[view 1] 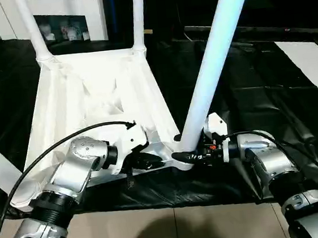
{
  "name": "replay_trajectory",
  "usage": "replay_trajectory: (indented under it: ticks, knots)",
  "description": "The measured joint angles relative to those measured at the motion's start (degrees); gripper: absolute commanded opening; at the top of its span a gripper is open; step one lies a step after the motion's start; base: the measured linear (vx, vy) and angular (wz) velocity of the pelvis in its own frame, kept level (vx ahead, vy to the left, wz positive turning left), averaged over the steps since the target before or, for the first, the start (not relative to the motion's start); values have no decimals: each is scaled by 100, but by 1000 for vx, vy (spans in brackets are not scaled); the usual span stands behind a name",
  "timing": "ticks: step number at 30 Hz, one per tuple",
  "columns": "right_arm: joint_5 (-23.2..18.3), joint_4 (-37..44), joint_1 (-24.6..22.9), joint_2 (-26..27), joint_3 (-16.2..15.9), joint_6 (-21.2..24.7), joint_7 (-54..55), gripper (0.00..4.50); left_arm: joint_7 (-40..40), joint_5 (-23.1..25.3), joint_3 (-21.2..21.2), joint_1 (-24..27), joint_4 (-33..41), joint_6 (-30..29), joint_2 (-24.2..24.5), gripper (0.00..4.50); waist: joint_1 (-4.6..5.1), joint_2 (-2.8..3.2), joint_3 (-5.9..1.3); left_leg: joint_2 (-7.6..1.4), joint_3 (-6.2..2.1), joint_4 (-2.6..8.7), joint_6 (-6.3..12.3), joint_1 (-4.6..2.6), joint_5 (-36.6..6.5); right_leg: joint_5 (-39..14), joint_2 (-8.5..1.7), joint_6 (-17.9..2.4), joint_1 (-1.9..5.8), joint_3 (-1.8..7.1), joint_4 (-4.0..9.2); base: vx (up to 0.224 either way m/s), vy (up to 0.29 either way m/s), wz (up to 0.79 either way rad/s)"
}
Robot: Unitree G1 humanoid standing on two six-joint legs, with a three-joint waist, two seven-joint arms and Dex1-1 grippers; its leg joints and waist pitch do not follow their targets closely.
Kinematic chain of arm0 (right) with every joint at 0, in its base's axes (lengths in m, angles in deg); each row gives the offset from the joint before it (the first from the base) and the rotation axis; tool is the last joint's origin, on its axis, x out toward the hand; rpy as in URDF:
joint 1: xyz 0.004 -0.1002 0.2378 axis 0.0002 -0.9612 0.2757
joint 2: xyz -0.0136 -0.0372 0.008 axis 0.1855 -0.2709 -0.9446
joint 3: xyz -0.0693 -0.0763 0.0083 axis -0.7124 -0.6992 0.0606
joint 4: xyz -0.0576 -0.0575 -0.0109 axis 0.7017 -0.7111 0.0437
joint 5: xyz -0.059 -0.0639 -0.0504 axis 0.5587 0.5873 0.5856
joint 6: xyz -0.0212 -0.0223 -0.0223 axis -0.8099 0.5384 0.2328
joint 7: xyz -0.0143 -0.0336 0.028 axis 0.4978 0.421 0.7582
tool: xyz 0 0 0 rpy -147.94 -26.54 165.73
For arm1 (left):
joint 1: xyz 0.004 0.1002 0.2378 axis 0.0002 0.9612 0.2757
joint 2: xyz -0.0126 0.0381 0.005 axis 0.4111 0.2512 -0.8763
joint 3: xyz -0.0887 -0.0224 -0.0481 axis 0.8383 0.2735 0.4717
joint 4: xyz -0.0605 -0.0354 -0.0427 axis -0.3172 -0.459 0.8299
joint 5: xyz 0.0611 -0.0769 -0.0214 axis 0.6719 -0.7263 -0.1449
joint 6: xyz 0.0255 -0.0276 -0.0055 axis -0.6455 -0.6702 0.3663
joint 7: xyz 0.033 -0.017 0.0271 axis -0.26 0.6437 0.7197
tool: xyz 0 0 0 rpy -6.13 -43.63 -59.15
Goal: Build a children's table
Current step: Rotate leg to tighten
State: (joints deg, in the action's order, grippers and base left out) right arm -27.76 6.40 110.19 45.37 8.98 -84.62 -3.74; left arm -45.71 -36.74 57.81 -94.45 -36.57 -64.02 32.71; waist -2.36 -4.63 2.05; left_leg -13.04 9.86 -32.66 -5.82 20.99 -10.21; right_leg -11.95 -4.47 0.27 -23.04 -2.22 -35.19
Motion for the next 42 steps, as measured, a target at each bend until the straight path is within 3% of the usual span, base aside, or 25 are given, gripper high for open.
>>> replay_trajectory:
  ticks: [7,13,20,23,24,30,34,39,42]
  knots:
    - [-229,261,-232,109,123,257,183,237,-18,-2,5,-2,-31,-25,-18,0,-25,-1,-1,0,1,-2,-1,-10,0,0,-1,0,10,2,-2,0,0,0]
    - [-90,119,-404,822,602,123,2323,207,1036,272,93,-239,-485,-185,-627,0,22,-15,-2,6,1,8,-19,-87,6,-9,-2,18,67,16,0,0,0,0]
    - [148,4,-364,1387,878,70,4314,202,2001,546,112,-421,-751,-485,-1223,0,60,-21,4,15,-18,12,-20,-92,6,-17,-3,31,68,13,28,-7,0,0]
    - [367,-50,-264,1558,908,117,4968,202,2328,626,121,-491,-845,-591,-1405,0,64,-22,4,16,-26,12,-20,-91,6,-18,-3,32,60,13,35,0,0,0]
    - [390,-72,-247,1563,911,111,5016,237,2373,641,129,-491,-847,-601,-1434,0,67,-22,4,17,-28,13,-20,-89,6,-18,-3,32,57,12,40,0,0,0]
    - [237,-57,-244,1478,935,14,4592,306,2279,663,146,-461,-725,-584,-1403,0,71,-25,6,16,-31,54,-18,-67,6,-16,-3,32,39,12,114,0,0,0]
    - [95,181,-340,1045,787,100,3523,339,1960,562,105,-359,-490,-509,-1202,0,65,-14,6,16,-6,48,-18,-48,7,84,-6,29,25,27,112,0,0,0]
    - [27,287,-348,562,610,119,2482,339,1499,339,156,-195,-264,-334,-933,0,49,19,9,6,-4,103,-19,-32,8,80,18,35,1,2,101,47,-19,0]
    - [-97,326,-348,348,550,119,1904,306,1258,243,183,-96,-133,-296,-810,0,28,52,11,3,0,104,5,-32,19,30,18,17,-6,-2,69,41,-14,0]
